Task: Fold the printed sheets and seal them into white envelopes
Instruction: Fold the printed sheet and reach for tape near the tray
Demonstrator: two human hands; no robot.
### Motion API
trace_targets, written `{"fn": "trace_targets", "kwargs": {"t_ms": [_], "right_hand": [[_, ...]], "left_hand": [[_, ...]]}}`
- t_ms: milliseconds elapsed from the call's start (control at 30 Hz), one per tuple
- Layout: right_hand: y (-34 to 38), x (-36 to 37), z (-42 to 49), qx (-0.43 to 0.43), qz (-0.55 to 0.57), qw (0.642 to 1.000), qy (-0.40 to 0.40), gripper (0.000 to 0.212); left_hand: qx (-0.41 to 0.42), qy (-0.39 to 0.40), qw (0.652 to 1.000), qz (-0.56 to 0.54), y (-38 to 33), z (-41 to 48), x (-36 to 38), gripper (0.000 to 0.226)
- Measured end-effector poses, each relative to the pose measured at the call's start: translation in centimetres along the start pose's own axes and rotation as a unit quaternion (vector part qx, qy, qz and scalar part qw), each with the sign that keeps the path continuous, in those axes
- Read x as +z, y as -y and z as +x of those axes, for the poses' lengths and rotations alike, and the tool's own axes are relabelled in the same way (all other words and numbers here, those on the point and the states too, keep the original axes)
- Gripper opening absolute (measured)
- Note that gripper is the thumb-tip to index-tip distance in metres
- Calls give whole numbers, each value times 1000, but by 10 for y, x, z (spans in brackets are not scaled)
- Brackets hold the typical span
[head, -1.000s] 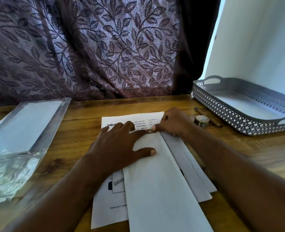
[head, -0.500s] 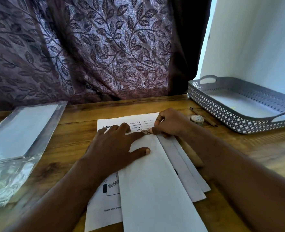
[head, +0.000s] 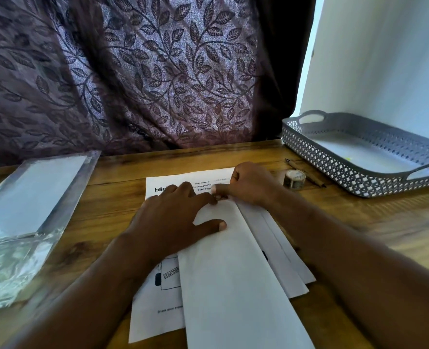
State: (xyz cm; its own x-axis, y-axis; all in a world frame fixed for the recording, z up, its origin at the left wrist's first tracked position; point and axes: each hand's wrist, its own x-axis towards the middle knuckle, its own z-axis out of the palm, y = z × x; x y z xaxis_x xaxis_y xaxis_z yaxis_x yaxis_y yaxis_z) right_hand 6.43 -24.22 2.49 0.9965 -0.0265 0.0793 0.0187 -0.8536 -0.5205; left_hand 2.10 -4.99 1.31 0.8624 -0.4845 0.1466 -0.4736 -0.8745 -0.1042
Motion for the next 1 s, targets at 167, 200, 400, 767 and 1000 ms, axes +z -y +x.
{"fn": "trace_targets", "kwargs": {"t_ms": [167,200,400,767,1000], "right_hand": [[3,9,0,-4,-26,999,-46,61],[3,8,0,2,-29,998,-49,57],[0,6,0,11,-28,998,-60,49],[-5,-1,1,13,25,999,-38,47],[-13,-8,-4,22,113,993,16,28]], "left_hand": [[-5,1,1000,-15,2,1,2,73],[-5,0,1000,-17,2,1,2,73],[-13,-2,1000,22,-2,2,4,90],[2,2,1000,15,1,5,7,81],[-7,21,1000,10,2,7,6,82]]}}
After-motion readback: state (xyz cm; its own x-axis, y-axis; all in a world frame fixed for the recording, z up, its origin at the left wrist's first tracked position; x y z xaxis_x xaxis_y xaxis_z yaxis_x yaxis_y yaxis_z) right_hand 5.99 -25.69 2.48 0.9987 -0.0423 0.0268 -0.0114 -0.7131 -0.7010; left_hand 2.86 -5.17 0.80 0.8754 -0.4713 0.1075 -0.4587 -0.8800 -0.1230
